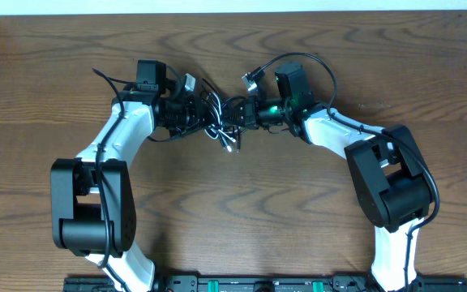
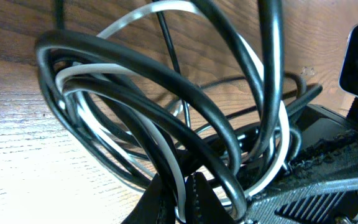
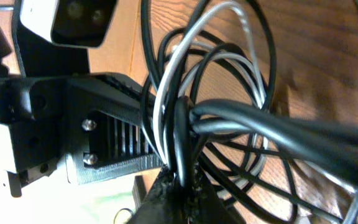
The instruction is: Untangle cables
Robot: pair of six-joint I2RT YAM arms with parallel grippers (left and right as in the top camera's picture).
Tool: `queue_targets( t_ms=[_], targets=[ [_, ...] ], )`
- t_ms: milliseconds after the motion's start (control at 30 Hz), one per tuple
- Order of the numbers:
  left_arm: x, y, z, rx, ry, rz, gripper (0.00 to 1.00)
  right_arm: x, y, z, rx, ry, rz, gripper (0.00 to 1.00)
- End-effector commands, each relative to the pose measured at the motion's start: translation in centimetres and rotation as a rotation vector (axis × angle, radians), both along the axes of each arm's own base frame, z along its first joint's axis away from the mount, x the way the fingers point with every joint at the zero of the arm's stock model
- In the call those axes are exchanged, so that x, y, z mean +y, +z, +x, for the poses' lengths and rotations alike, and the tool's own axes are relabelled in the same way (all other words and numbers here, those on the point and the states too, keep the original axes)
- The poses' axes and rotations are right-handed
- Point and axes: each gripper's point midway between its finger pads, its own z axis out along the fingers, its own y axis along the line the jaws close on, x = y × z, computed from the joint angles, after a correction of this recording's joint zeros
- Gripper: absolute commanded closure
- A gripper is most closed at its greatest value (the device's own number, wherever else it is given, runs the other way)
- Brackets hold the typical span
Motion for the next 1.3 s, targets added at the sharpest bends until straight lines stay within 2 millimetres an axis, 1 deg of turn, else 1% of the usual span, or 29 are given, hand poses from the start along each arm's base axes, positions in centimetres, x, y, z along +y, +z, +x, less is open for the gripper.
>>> queue_targets(
  t_ms=[0,133,267,367,467,533,567,733,933,1067,1267],
  targets=[
    [-0.7,0.5,-0.5,0.009,-0.023,-0.059,0.92,0.6,0.8,0.0,-0.021,0.002,0.012,0.99],
    [-0.5,0.3,-0.4,-0.003,-0.025,-0.038,0.92,0.7,1.0,-0.1,-0.011,0.005,0.022,0.99],
    [-0.4,0.2,-0.3,-0.012,-0.029,-0.028,0.92,0.6,1.2,-0.6,-0.018,0.041,0.036,0.99],
    [0.4,-0.4,-0.1,-0.014,-0.009,0.029,0.92,0.0,0.8,-0.7,-0.023,0.054,0.028,0.99],
    [1.3,-1.1,0.2,-0.017,0.015,0.093,0.92,-1.3,-0.2,-0.5,0.003,0.042,-0.004,0.99],
    [1.4,-1.1,0.3,-0.017,0.016,0.097,0.92,-2.3,-0.8,-0.4,0.019,0.033,-0.025,0.99],
    [1.4,-1.1,0.3,-0.017,0.016,0.097,0.92,-3.1,-1.3,-0.3,0.03,0.027,-0.042,0.99],
    [1.4,-1.1,0.3,-0.017,0.016,0.097,0.92,-5.4,-2.9,-0.4,0.058,0.016,-0.101,0.99],
    [1.4,-1.1,0.3,-0.017,0.016,0.097,0.92,-7.7,-6.2,-0.8,0.1,-0.039,-0.278,0.99],
    [1.4,-1.1,0.3,-0.017,0.016,0.097,0.92,-8.7,-7.6,-1.1,0.12,-0.063,-0.366,0.99],
    [1.4,-1.1,0.3,-0.017,0.016,0.097,0.92,-11.4,-10.1,-1.4,0.163,-0.13,-0.553,0.99]
  ],
)
